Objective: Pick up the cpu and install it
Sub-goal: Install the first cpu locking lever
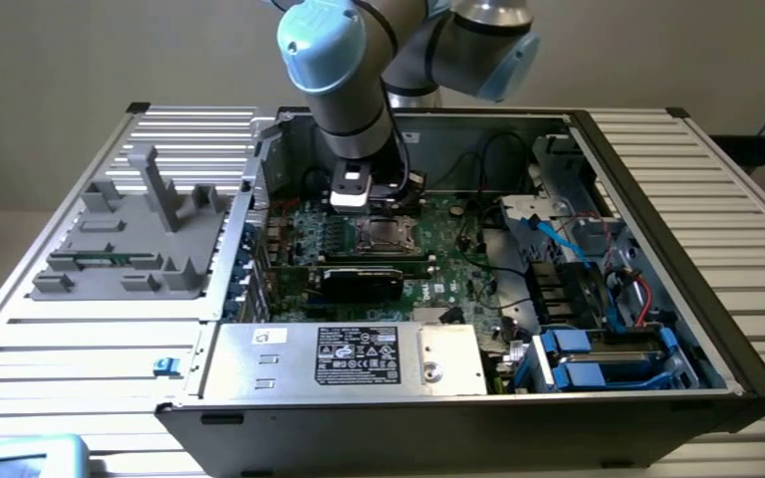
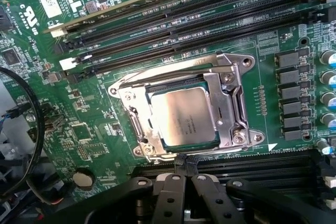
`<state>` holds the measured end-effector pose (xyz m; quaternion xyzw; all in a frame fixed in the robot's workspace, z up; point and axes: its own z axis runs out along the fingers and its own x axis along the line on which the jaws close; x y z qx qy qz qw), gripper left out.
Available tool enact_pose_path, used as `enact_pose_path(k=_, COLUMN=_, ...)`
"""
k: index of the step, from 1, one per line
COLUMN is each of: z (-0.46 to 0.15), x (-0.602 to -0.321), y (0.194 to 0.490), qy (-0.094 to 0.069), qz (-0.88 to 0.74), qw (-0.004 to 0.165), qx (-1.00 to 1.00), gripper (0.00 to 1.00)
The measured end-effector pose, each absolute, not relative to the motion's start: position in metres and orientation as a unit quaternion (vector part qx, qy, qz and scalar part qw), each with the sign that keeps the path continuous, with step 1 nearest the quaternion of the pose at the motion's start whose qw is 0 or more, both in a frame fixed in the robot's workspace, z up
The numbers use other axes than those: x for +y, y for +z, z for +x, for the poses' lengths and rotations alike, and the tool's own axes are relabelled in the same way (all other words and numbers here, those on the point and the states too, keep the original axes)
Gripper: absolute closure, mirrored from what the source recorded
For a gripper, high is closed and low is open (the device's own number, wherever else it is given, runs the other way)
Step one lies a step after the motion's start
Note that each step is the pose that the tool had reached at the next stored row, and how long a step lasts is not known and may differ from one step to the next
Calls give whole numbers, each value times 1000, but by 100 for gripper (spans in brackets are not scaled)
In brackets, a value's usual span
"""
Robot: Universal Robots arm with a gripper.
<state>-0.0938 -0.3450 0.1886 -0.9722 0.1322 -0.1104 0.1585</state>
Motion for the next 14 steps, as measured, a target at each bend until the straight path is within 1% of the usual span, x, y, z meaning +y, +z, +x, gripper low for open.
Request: enact_pose_path(k=14, z=-89, x=-345, y=189, qy=-110, qz=-972, qw=159, qx=132, gripper=89)
